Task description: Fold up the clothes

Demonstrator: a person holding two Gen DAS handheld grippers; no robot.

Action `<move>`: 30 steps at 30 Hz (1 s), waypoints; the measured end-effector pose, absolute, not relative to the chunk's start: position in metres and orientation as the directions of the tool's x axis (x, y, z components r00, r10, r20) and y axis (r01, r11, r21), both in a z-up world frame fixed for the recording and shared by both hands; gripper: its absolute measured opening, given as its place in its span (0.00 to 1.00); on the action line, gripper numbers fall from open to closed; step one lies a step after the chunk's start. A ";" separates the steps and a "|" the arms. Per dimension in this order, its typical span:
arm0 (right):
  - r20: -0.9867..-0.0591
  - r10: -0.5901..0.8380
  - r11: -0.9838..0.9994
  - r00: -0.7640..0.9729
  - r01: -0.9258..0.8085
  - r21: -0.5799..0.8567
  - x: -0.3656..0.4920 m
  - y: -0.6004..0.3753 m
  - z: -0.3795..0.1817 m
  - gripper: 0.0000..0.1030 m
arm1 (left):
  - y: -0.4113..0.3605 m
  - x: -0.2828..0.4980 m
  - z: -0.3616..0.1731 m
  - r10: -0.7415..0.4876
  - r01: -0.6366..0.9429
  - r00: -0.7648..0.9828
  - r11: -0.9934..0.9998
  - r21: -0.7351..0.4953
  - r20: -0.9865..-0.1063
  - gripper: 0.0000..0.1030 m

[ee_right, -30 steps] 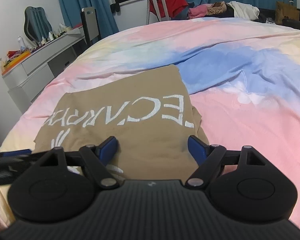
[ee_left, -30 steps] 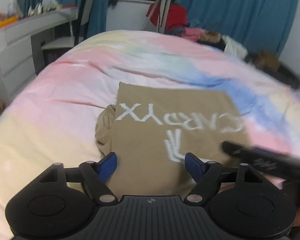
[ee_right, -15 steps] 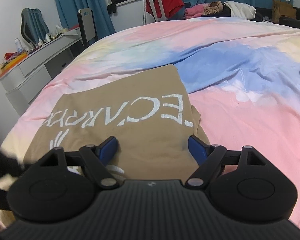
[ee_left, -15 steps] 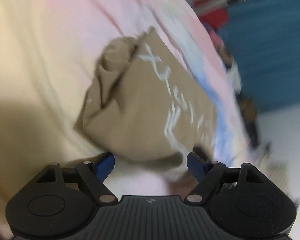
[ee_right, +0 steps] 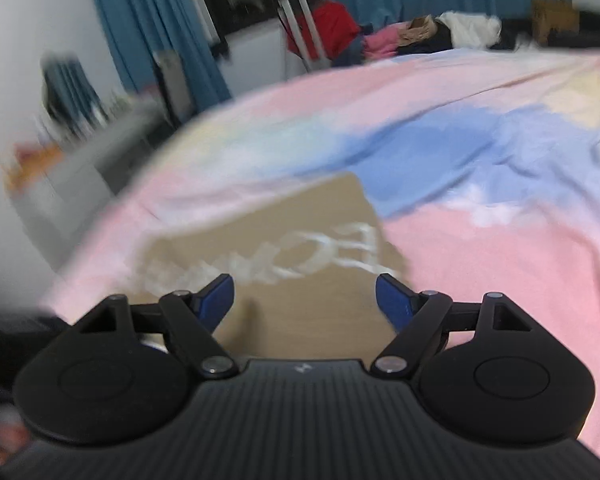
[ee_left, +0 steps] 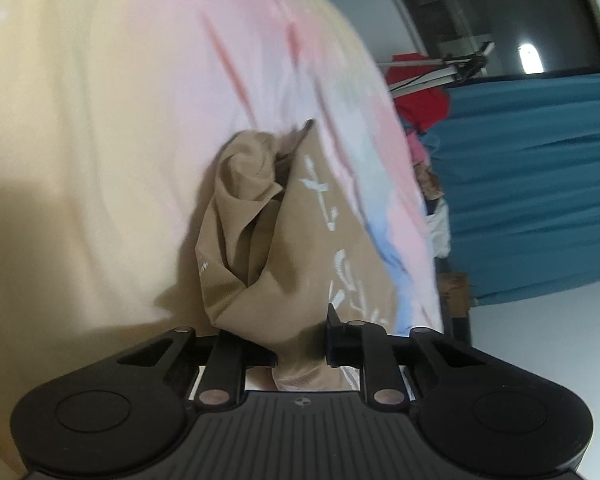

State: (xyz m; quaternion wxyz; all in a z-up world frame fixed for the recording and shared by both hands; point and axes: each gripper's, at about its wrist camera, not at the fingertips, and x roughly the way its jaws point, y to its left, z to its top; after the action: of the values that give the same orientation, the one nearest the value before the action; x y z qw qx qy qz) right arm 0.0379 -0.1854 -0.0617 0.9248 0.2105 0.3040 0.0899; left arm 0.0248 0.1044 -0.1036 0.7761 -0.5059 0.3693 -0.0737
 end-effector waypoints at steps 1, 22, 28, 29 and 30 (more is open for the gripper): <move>-0.499 0.354 0.850 0.791 -0.051 0.524 0.036 -0.189 -0.058 0.78 | 0.104 0.024 -0.100 -0.487 -0.245 0.723 0.482 -0.841 -0.490 0.18; -0.394 0.615 0.218 0.683 0.333 0.917 0.030 -0.223 -0.154 0.71 | 0.108 0.010 -0.097 -0.485 -0.227 0.750 0.451 -0.863 -0.450 0.16; -0.429 0.485 0.273 0.762 0.334 0.902 0.024 -0.227 -0.147 0.42 | 0.106 0.012 -0.091 -0.490 -0.200 0.753 0.465 -0.863 -0.439 0.16; -0.427 0.477 0.284 0.768 0.325 0.902 0.023 -0.226 -0.144 0.38 | 0.105 0.012 -0.090 -0.492 -0.195 0.753 0.468 -0.862 -0.437 0.16; -0.425 0.469 0.296 0.774 0.316 0.901 0.021 -0.226 -0.141 0.36 | 0.105 0.012 -0.089 -0.493 -0.190 0.754 0.470 -0.862 -0.435 0.16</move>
State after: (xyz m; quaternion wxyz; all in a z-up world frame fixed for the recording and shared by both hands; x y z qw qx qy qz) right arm 0.0211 -0.2258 -0.1408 0.7332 0.5912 0.3320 0.0521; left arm 0.0124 0.1045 -0.0891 0.7882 -0.5056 0.3376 -0.0960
